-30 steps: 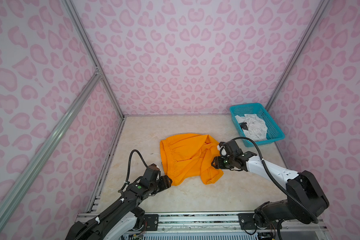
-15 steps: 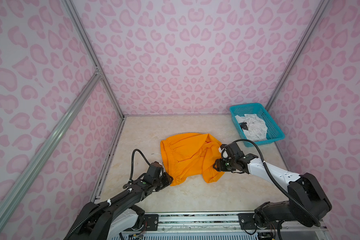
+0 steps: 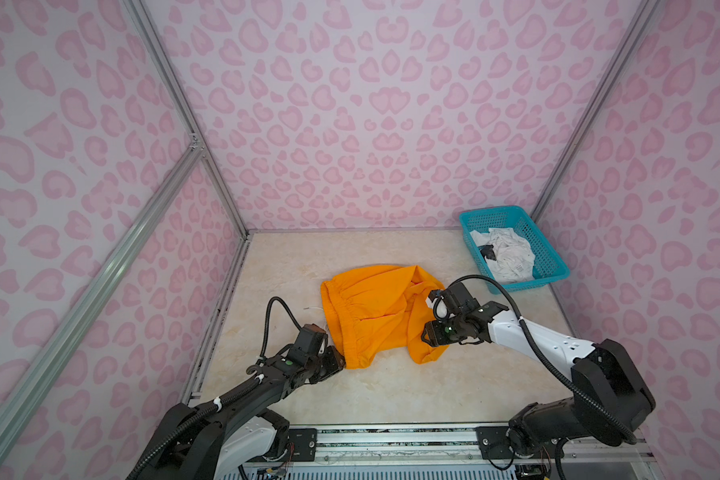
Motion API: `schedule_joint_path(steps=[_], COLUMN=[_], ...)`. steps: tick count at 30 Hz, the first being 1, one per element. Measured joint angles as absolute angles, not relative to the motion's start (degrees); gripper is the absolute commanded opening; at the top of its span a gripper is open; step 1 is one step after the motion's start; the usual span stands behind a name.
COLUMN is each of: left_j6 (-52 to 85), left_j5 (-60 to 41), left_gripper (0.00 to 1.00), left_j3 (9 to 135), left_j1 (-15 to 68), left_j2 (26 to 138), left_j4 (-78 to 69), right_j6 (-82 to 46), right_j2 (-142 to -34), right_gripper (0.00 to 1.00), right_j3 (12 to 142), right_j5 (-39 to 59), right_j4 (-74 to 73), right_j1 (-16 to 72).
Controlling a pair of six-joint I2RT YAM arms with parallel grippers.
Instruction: Fold and stack the mixed laundry pile
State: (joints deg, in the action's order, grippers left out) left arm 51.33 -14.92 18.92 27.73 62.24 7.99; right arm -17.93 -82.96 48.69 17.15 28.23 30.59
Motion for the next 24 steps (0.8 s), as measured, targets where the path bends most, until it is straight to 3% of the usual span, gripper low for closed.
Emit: schedule_joint_path(steps=[8, 17, 24], left_j6=[52.45, 55.0, 55.44], left_j5=[-18.04, -19.09, -19.9], left_gripper=[0.38, 0.56, 0.64], left_j3=[17.56, 16.91, 15.05], left_j1=[28.88, 29.91, 30.39], left_j2=[60.95, 50.65, 51.27], left_j4=[7.25, 8.19, 7.62], right_j6=[-18.9, -19.92, -19.99], right_j2=[-84.64, -85.17, -84.84], right_gripper=[0.5, 0.48, 0.48], right_j3=[47.99, 47.88, 47.48], right_j5=[14.98, 14.66, 14.83], right_j4=[28.99, 28.03, 27.57], right_j1=[30.92, 31.03, 31.03])
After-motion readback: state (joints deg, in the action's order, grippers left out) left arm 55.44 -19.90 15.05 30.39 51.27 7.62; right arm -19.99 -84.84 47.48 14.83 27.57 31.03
